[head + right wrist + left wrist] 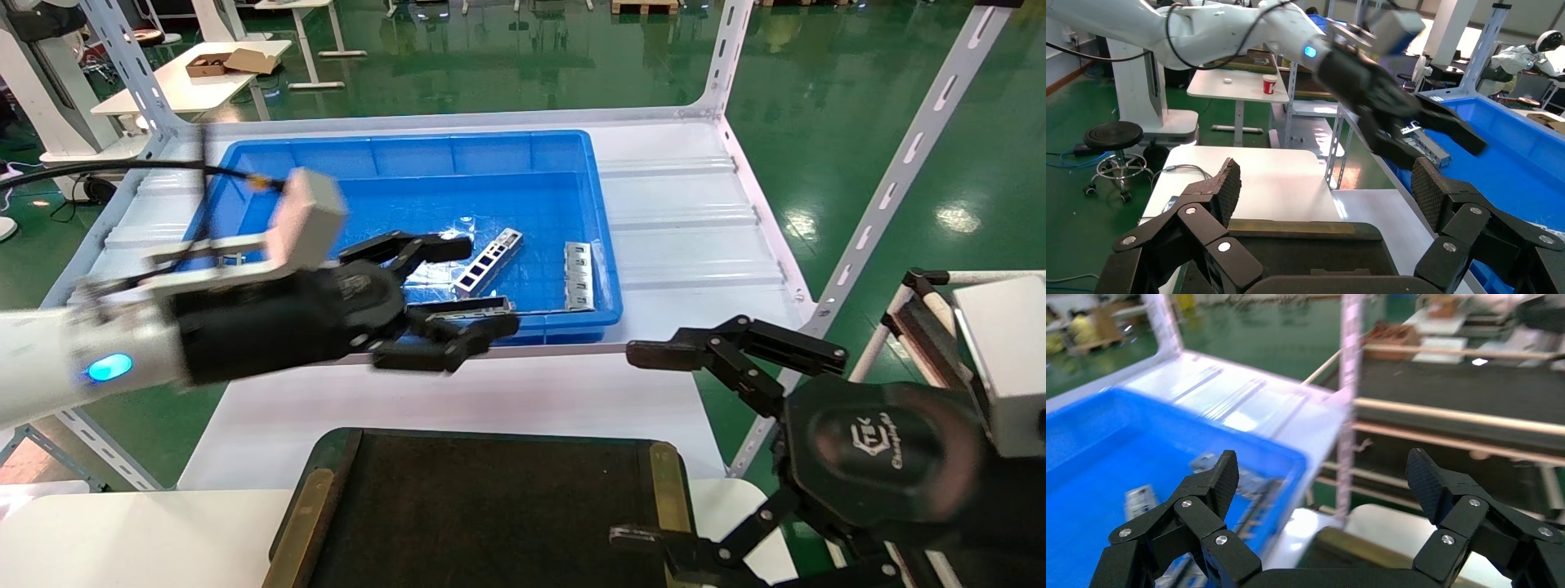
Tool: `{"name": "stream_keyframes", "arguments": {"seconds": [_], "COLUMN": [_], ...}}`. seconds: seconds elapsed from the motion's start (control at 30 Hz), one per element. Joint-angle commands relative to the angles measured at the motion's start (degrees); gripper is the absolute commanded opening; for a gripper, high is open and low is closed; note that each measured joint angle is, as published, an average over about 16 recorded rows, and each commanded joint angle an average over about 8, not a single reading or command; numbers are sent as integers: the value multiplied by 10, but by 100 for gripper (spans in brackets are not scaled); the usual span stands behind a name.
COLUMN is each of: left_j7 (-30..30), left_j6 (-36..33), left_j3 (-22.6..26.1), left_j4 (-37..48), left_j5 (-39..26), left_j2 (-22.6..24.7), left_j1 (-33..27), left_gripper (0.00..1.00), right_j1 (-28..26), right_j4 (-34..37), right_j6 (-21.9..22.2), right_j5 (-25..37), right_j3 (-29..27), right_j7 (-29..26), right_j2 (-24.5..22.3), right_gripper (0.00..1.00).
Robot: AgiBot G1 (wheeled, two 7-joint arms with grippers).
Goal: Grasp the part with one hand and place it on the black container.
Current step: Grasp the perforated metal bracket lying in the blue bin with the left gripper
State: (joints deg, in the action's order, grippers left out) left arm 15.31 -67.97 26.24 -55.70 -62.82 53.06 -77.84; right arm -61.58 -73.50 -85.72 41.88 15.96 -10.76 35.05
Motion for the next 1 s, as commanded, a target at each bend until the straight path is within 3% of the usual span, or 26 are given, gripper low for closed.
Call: {"name": "stream_keyframes", "arguments": {"seconds": [0.03,0.4,0.73,0.77,1.0], "left_j7": [2,-38,-81,-84,-95], "left_j6": [20,120,185,189,212], "left_j3": [14,57,65,65,70], "left_j4": [32,259,412,421,446], "left_j5": [-28,-119,-135,-134,-121], "left_j2": [26,160,234,238,247], "left_j1": [-22,-129,-169,-170,-169], "left_gripper": [100,100,99,92,6], "right_j1": [0,0,0,0,0], "right_j4": [0,0,0,0,0], "right_j6": [0,0,0,0,1], "right_j5": [0,0,-1,-1,-1], "right_j3": [0,1,1,1,1], "right_j7": [0,0,1,1,1], "right_j2": [0,0,0,0,-1], "right_gripper": [100,100,97,89,5]}}
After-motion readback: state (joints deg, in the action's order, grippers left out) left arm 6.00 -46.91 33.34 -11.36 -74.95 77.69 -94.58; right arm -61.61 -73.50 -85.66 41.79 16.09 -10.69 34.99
